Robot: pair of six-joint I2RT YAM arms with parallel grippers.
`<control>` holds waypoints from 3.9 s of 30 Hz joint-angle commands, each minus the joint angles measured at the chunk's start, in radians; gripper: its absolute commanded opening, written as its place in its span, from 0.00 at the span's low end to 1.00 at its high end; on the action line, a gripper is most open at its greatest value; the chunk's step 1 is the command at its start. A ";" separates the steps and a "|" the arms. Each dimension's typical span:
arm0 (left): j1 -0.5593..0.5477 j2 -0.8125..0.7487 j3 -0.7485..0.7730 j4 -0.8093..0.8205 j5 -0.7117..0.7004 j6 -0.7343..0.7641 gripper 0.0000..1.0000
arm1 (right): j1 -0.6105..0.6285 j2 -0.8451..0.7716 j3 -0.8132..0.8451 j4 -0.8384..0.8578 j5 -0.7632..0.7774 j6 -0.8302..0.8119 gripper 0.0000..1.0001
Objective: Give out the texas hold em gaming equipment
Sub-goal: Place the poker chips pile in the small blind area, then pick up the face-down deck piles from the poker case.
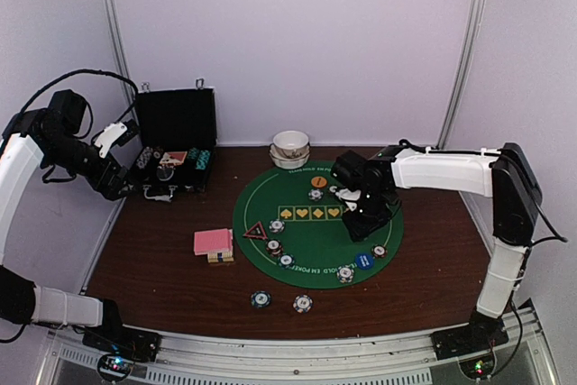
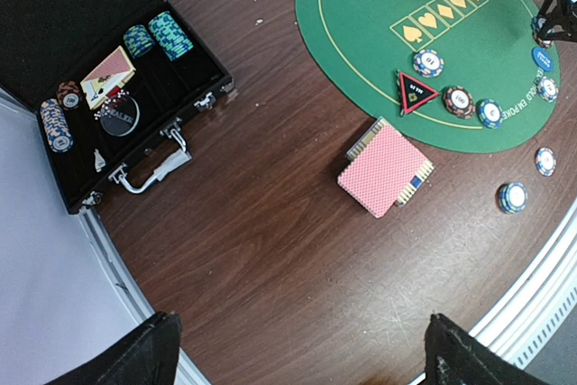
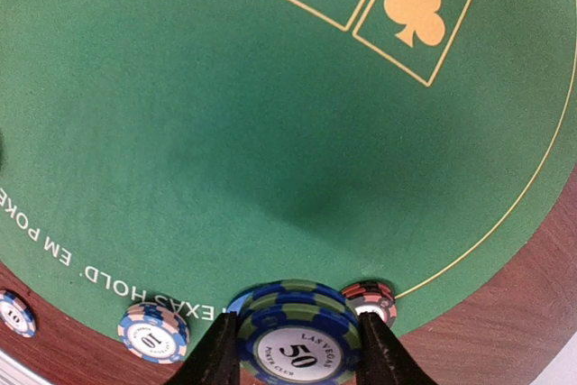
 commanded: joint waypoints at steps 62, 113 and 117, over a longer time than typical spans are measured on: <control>-0.009 0.040 -0.038 -0.015 0.096 0.074 0.97 | -0.228 -0.183 -0.126 0.096 0.052 0.146 0.77; -0.438 0.506 -0.268 0.408 -0.143 0.429 0.98 | 0.046 -0.227 0.023 0.161 -0.138 0.352 1.00; -0.450 0.520 -0.262 0.410 -0.149 0.431 0.98 | 0.046 -0.226 0.019 0.160 -0.139 0.352 0.99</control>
